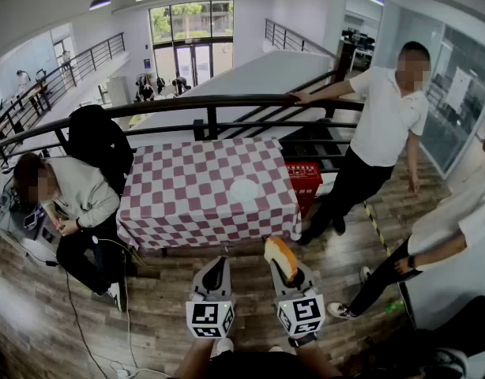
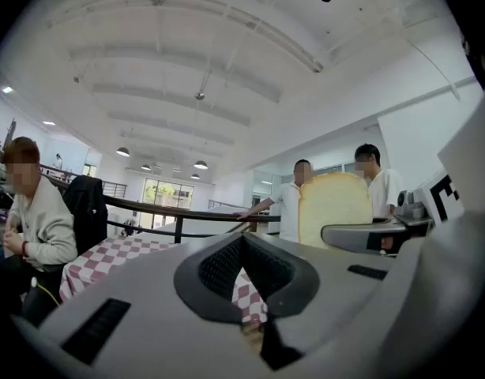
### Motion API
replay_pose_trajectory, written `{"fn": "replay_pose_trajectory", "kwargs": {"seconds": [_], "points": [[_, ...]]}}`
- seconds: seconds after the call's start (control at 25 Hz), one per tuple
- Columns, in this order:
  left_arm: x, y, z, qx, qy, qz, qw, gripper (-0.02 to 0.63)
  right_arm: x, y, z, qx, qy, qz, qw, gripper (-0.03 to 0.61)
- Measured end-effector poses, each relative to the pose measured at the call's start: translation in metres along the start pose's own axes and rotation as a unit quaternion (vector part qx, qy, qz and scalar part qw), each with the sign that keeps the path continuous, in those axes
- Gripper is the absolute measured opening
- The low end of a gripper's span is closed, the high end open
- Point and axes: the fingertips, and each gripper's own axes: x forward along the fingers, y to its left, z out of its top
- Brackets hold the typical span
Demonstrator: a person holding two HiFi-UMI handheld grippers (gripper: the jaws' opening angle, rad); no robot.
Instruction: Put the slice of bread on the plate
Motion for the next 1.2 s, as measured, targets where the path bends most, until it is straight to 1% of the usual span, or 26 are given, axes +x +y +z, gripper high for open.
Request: {"fn": "replay_pose_trajectory", "kwargs": {"seconds": [0.16, 0.24, 0.32, 0.4, 0.56, 0.64, 0.8, 0.84, 0.96, 1.0, 1.04, 1.2], "points": [[0.004, 0.003, -0.002, 0.015, 0.004, -0.01, 0.9998, 0.018, 0.005, 0.0, -0.004, 0.007, 0.006, -0.014, 1.0, 0.101], [0.007, 0.001, -0.003, 0.023, 0.009, -0.026, 0.9993, 0.018, 0.007, 0.0, -0.008, 0.014, 0.014, -0.021, 1.0, 0.101], [0.009, -0.001, -0.006, 0.013, 0.014, -0.048, 0.9987, 0.018, 0.01, 0.0, -0.014, 0.021, 0.024, -0.027, 0.999, 0.101], [0.01, 0.001, -0.009, 0.004, 0.018, -0.061, 0.998, 0.017, 0.012, 0.003, -0.019, 0.024, 0.031, -0.033, 0.999, 0.101], [0.008, 0.005, -0.013, 0.036, 0.027, -0.079, 0.9959, 0.017, 0.013, 0.012, -0.018, 0.029, 0.032, -0.044, 0.998, 0.101], [0.006, 0.007, -0.013, 0.044, 0.035, -0.089, 0.9944, 0.017, 0.012, 0.018, -0.018, 0.03, 0.031, -0.049, 0.998, 0.101], [-0.004, 0.014, -0.012, 0.04, 0.026, -0.093, 0.9946, 0.017, 0.009, 0.035, -0.027, 0.033, 0.038, -0.055, 0.997, 0.101], [-0.007, 0.018, -0.015, 0.031, 0.026, -0.091, 0.995, 0.017, 0.007, 0.041, -0.03, 0.034, 0.04, -0.054, 0.997, 0.101], [-0.016, 0.029, -0.026, -0.013, 0.028, -0.092, 0.9953, 0.017, 0.004, 0.062, -0.038, 0.049, 0.038, -0.047, 0.997, 0.101], [-0.016, 0.031, -0.027, -0.021, 0.026, -0.092, 0.9952, 0.017, 0.005, 0.066, -0.04, 0.05, 0.039, -0.045, 0.997, 0.101], [-0.015, 0.029, -0.027, -0.022, 0.023, -0.094, 0.995, 0.017, 0.007, 0.066, -0.041, 0.048, 0.043, -0.042, 0.997, 0.101], [-0.005, 0.016, -0.028, 0.003, 0.025, -0.117, 0.9928, 0.017, 0.007, 0.067, -0.039, 0.036, 0.047, -0.04, 0.997, 0.101]]}}
